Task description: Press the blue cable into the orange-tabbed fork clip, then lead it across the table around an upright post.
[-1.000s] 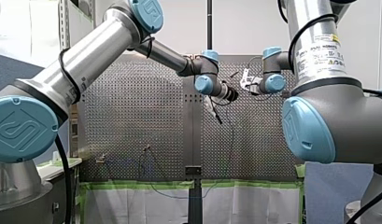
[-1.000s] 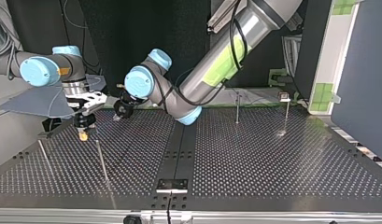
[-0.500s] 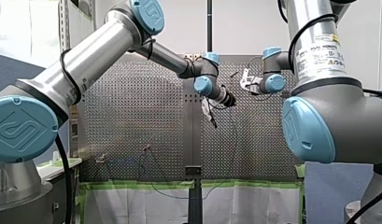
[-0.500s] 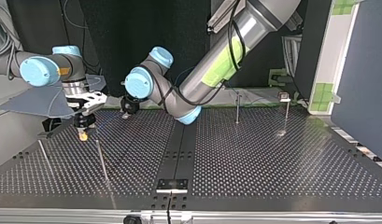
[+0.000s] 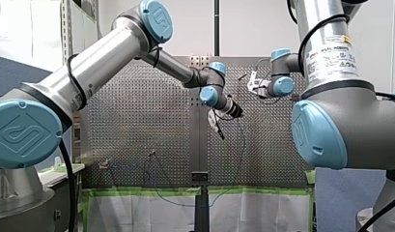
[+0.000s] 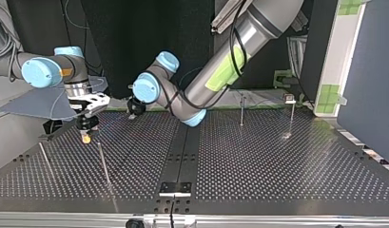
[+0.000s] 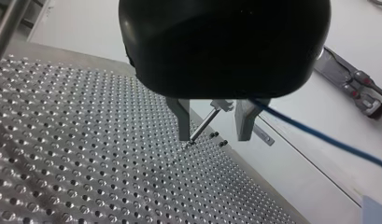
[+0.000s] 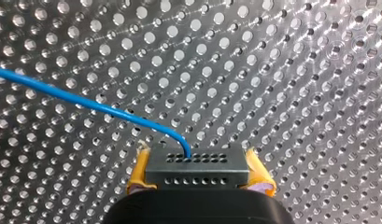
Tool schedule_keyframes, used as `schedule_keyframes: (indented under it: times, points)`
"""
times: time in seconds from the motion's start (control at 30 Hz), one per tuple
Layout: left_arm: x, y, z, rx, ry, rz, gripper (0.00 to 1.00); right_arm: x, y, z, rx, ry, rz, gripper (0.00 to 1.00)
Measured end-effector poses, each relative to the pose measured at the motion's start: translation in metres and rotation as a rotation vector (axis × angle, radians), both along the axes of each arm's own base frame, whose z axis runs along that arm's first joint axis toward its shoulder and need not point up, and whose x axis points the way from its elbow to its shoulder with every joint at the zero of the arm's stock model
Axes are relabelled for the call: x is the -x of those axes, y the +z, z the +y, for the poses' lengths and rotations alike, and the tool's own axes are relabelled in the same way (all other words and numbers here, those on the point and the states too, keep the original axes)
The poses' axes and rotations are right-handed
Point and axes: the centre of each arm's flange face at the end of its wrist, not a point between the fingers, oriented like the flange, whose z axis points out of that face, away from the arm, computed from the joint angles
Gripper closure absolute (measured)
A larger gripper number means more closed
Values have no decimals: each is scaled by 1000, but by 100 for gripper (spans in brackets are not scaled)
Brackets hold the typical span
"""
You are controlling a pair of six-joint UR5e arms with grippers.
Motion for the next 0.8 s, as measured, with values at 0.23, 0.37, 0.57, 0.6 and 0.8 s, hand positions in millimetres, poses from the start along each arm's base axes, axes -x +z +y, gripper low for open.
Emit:
schedule_keyframes:
  times: [0.23, 0.37, 0.57, 0.6, 0.8]
  points:
    - [-3, 1, 1, 13, 3, -4, 75, -1, 0, 0, 1, 1, 0, 100]
    - [-3, 1, 1, 13, 2, -7, 96, -1, 0, 0, 1, 1, 0, 100]
    - [-3, 1, 0, -5, -4, -21, 100, -1, 1, 0, 1, 1, 1, 100]
    - [-2, 2, 0, -9, -4, -24, 100, -1, 1, 0, 2, 1, 1, 100]
    - [-1, 6, 3, -52, 15, -50, 100, 0, 2, 0, 5, 0, 0, 100]
